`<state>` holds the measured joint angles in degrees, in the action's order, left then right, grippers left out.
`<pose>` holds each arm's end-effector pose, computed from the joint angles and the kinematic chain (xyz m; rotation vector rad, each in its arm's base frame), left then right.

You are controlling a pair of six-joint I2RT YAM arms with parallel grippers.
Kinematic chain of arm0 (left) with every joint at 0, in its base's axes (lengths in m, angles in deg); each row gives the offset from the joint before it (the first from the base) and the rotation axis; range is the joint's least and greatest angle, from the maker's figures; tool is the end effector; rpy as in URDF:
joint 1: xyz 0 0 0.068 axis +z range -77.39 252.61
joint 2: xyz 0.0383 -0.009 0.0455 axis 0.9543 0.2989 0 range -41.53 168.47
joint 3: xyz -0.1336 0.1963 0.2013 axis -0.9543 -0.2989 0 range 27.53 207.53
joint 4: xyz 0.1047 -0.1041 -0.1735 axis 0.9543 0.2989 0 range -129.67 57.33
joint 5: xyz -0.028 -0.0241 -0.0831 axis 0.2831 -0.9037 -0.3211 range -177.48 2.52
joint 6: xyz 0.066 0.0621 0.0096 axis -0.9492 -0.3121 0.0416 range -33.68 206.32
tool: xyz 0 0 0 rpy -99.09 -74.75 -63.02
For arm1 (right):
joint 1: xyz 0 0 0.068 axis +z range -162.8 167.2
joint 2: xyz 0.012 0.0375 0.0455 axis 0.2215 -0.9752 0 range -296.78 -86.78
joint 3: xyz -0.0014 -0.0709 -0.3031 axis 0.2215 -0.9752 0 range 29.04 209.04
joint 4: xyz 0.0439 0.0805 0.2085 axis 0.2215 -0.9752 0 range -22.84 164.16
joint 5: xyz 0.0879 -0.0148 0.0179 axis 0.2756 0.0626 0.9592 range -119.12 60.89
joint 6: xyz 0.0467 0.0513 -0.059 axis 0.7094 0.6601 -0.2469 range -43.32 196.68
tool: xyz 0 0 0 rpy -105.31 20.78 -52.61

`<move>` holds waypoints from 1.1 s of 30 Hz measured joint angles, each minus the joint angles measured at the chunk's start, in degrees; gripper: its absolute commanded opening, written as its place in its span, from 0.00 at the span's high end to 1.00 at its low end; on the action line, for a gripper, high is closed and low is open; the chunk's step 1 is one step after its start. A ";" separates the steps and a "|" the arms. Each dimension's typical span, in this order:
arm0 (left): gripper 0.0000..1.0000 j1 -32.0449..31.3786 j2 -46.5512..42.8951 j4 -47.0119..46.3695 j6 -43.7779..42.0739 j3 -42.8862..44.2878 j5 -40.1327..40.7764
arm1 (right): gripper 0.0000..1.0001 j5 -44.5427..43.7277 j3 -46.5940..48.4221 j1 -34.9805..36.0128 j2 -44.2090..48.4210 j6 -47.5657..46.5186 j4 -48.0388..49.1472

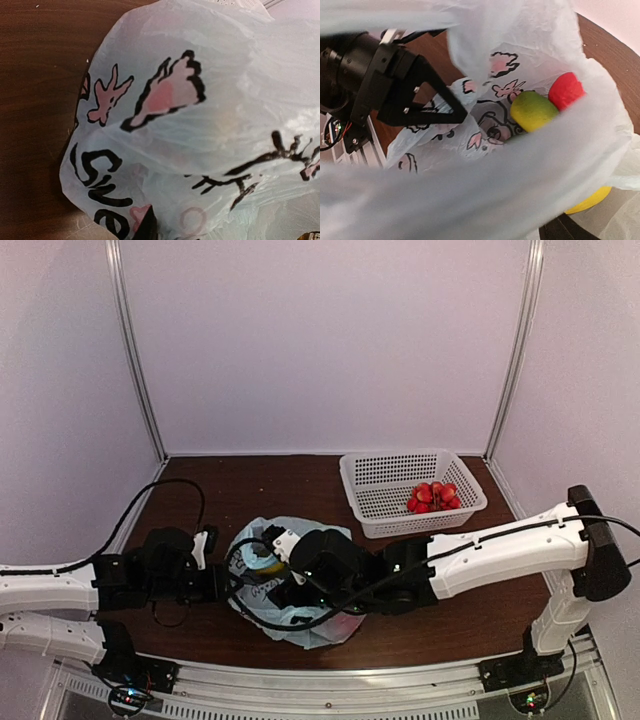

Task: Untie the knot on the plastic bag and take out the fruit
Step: Reach into the gripper in the takeout bag.

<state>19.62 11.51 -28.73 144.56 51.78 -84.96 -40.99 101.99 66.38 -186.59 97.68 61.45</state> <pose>0.1045 -0.1328 0.2088 -0.1379 2.4526 -0.9207 0.0923 0.3933 0.2739 -1.0366 2.0988 0.6885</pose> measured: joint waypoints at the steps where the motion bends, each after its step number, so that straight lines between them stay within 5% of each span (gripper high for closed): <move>1: 0.96 0.00 -0.46 -0.15 0.15 -0.26 0.02 | 0.27 -0.42 0.70 -0.46 -0.11 0.04 -0.44; 22: 1.00 0.00 -3.43 -1.07 -2.43 -2.08 0.07 | 0.06 -4.07 20.81 -10.32 -23.28 2.93 -0.72; 33: 1.00 0.00 -3.15 -1.07 -3.06 -2.08 0.31 | 0.05 -2.97 24.76 -12.09 -29.70 3.48 -1.07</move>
<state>19.62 8.36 -29.80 141.50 49.71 -84.65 -43.97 126.75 54.29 -216.29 101.15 60.38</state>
